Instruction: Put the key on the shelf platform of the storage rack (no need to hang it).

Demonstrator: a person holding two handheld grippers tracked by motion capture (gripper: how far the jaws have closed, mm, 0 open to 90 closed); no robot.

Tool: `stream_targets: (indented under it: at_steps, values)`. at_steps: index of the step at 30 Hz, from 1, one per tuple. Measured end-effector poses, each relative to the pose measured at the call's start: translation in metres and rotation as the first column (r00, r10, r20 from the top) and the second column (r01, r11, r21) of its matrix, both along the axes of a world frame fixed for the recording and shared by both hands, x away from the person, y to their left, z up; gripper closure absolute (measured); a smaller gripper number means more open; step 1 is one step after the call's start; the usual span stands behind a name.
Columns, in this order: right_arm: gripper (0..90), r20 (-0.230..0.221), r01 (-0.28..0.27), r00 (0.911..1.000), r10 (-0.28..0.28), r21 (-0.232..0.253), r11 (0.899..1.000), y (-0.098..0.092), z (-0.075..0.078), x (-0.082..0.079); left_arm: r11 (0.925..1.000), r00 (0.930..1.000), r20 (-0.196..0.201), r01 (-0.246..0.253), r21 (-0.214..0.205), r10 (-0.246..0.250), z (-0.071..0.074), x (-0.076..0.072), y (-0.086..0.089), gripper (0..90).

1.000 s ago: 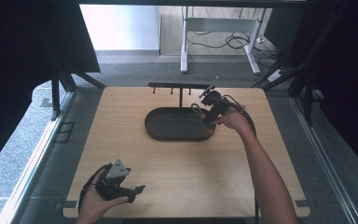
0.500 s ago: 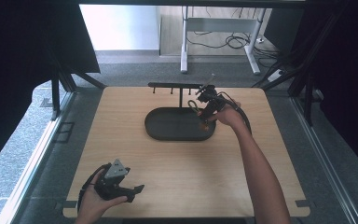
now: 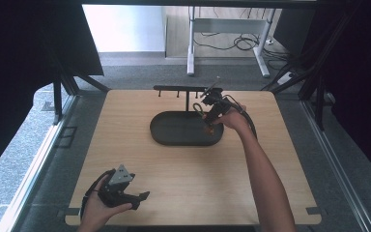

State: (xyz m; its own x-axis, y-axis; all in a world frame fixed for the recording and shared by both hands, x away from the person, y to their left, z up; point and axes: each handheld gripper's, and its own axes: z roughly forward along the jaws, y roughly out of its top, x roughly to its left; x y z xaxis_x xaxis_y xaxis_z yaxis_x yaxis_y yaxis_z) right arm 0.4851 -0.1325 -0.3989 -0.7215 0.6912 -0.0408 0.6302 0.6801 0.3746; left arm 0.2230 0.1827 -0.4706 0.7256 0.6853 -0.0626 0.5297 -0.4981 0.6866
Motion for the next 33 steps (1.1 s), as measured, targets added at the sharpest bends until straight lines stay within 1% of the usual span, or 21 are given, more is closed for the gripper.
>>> stream_targets:
  at_steps: [5,9,19,25,33]
  values:
    - [66.5,0.005,0.000,1.0000,0.000,0.001,1.000,0.002,-0.005,0.003,1.0000,1.0000,0.000,0.000,0.002,0.000,0.000,0.000,0.000,20.0]
    - [66.4,-0.002,0.009,1.0000,-0.009,0.022,1.000,0.002,-0.011,0.004,1.0000,1.0000,0.000,0.000,0.002,0.000,0.000,0.000,0.000,20.0]
    - [66.2,0.003,0.018,0.9998,-0.018,0.034,0.999,0.001,-0.024,0.004,1.0000,1.0000,-0.003,0.005,0.007,-0.005,-0.001,0.000,-0.001,20.0]
    - [66.1,0.007,0.015,0.9999,-0.015,0.035,0.999,0.001,-0.027,0.004,1.0000,1.0000,-0.003,0.005,0.007,-0.005,-0.001,0.000,-0.001,20.0]
    - [65.0,-0.001,0.008,1.0000,-0.008,0.031,0.999,0.004,-0.032,0.003,1.0000,1.0000,-0.001,0.004,0.008,-0.004,-0.001,0.000,-0.001,20.0]
